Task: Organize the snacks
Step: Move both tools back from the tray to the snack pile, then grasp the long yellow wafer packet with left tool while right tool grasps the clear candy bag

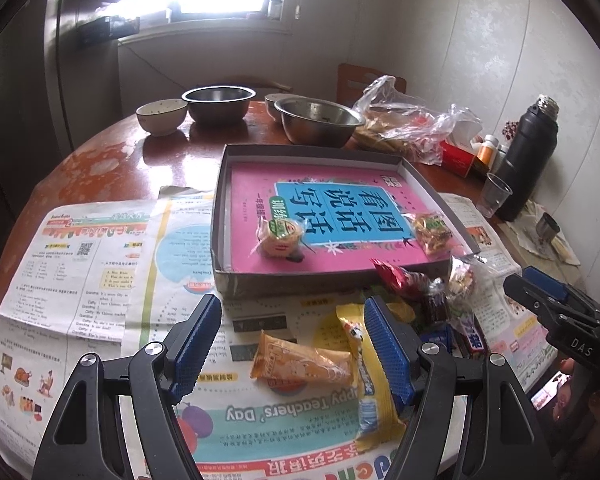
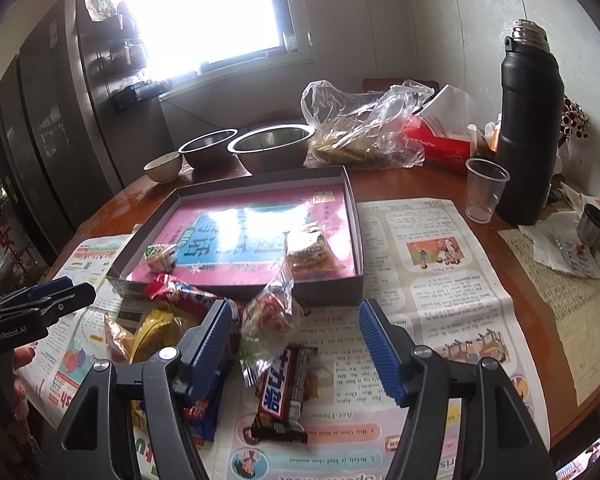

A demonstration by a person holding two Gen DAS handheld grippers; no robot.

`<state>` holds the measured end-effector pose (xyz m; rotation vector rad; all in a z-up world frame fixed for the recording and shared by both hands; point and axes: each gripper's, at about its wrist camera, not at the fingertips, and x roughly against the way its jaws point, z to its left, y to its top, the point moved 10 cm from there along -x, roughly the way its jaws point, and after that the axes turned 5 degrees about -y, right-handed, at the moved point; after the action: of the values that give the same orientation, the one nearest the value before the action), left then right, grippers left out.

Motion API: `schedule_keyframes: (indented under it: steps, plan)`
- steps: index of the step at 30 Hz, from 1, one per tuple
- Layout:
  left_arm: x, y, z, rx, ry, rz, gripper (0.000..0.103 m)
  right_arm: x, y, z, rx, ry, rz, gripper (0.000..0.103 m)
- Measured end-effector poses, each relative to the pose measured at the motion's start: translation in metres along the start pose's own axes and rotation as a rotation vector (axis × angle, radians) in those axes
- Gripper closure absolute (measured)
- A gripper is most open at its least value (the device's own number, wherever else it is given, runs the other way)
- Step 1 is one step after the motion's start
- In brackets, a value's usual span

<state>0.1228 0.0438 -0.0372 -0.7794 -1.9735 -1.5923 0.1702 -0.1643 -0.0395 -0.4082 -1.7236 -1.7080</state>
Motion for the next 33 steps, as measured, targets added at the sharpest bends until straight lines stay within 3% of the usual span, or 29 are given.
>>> schedule_keyframes:
  steps: [16,23,28,33]
  plan:
    - [-0.006,-0.035,-0.025,-0.047,-0.057,0.082,0.028,0.003,-0.019,0.005,0.004,0.014,0.030,0.037]
    - [-0.016,-0.056,-0.037,-0.020,-0.129,0.141,0.027,0.004,-0.022,0.008,0.007,0.022,0.033,0.037]
    - [-0.024,-0.067,-0.041,-0.012,-0.136,0.167,0.028,0.003,-0.024,0.008,0.002,0.027,0.037,0.037]
    - [-0.031,-0.070,-0.041,0.007,-0.149,0.180,0.040,-0.001,-0.027,0.008,-0.001,0.028,0.047,0.037]
